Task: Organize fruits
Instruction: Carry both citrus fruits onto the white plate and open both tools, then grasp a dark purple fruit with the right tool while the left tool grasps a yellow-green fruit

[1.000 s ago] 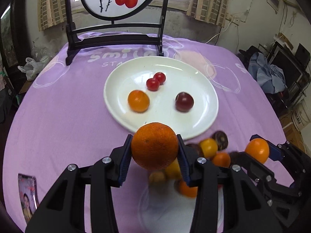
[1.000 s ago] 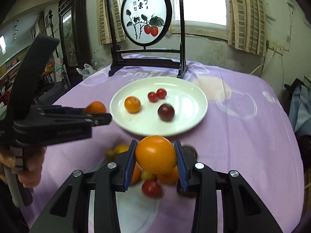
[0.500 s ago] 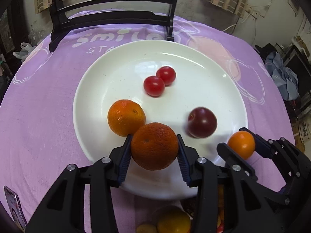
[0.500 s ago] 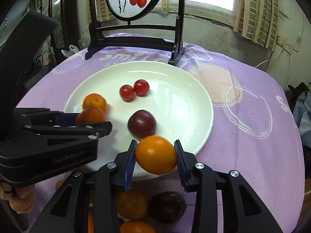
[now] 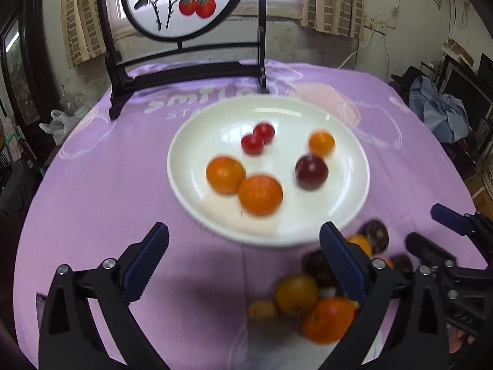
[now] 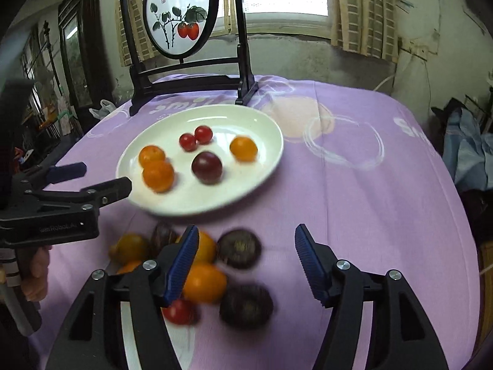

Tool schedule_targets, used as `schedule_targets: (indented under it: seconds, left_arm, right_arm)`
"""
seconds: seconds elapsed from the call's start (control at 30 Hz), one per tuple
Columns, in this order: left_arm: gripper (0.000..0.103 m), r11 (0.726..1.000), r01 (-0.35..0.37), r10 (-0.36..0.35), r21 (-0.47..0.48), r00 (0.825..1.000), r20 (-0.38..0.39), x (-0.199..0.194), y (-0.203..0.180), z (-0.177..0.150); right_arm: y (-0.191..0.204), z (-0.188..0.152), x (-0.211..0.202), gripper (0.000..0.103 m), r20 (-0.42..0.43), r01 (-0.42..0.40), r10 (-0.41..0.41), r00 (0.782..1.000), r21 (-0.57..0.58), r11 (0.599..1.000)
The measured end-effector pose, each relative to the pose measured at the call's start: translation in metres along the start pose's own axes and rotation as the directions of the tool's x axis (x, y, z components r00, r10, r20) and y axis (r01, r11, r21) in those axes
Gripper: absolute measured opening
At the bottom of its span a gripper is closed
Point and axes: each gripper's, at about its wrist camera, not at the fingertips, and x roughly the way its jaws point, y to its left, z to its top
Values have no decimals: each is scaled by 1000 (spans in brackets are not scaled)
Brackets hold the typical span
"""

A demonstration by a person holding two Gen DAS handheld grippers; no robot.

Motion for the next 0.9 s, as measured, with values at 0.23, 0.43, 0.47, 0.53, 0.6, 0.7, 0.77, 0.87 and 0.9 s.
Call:
schedule_targets:
  seconds: [0.23, 0.43, 0.47, 0.53, 0.6, 0.7, 0.77, 0.87, 0.9]
  left_arm:
    - [96, 994, 33, -38, -103, 998, -53, -15, 25, -63]
    - [97, 997, 7, -13, -80, 998, -68, -13, 34, -94]
    - [97, 996, 11, -18, -89, 997, -73, -13, 36, -96]
    - [97, 993, 40, -48, -108, 996, -75, -14, 39, -99]
    - [97, 994, 53, -60, -98, 996, -69, -16, 37, -100]
    - [97, 995, 58, -63, -81, 996, -67, -15, 34, -102]
    - [97, 994, 70, -76, -82, 994, -75, -12, 34, -104]
    - [97, 992, 77, -85, -96, 992, -88, -8, 36, -107]
    - [97, 992, 79, -89, -100, 992, -91, -7, 36, -108]
  right_arm:
    - [10, -60, -26, 69, -52, 27, -28, 998, -12, 1000]
    - [27, -97, -35, 69, -100, 33, -37, 994, -40, 999]
    - [28, -101, -35, 69, -108, 35, -38, 993, -37, 999]
    - [30, -106, -32, 69, -124, 41, -45, 991, -34, 999]
    - [33, -110, -28, 69, -136, 64, -70, 988, -45, 997]
    - [37, -108, -27, 69, -135, 109, -117, 984, -67, 992]
    - [38, -106, -27, 69, -131, 115, -124, 984, -76, 991]
    - [37, -103, -21, 69, -140, 128, -139, 980, -82, 988]
    - [35, -102, -18, 69, -144, 132, -142, 979, -80, 988]
